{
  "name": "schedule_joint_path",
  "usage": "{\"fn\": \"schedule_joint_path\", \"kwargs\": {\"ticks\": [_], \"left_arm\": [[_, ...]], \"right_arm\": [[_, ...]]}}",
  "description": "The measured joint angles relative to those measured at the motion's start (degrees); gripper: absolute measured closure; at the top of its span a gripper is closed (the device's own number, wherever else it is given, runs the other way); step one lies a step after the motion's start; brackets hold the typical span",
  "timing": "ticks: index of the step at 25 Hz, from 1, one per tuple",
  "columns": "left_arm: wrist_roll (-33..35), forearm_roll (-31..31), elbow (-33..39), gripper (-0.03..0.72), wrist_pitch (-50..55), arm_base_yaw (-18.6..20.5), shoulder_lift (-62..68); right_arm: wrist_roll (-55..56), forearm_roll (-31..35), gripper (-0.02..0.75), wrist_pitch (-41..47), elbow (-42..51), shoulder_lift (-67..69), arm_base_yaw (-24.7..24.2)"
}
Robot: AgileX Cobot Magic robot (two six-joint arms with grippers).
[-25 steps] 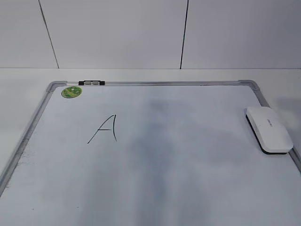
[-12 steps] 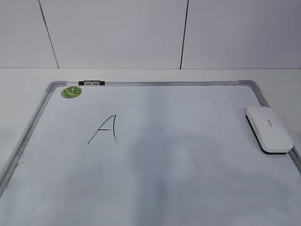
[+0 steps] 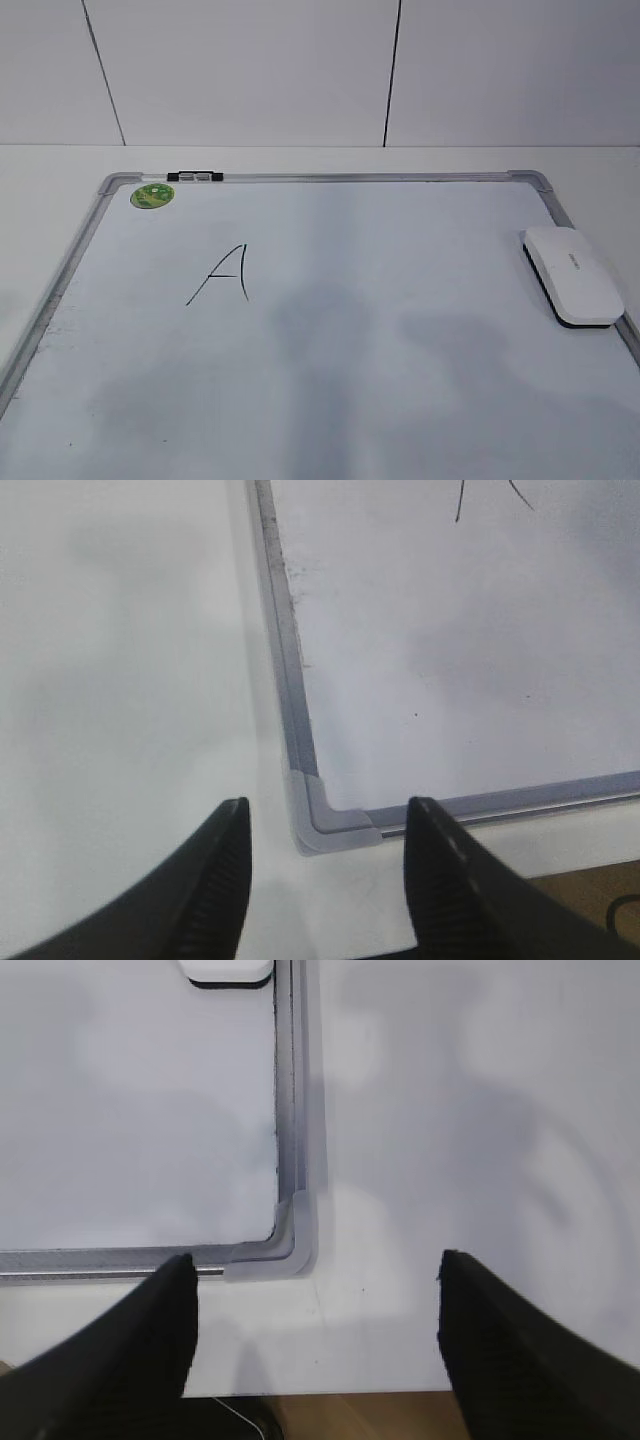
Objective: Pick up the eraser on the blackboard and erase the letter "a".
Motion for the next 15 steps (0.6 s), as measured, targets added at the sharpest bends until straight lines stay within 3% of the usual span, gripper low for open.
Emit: {"fn": "schedule_joint_path", "kwargs": {"ticks": [15], "left_arm": [[0.0, 0.5, 2.1, 0.327, -2.9, -0.6, 0.0]], "right_arm": [[-0.4, -0.4, 0.146, -4.3, 1.8, 0.0, 0.0]]}}
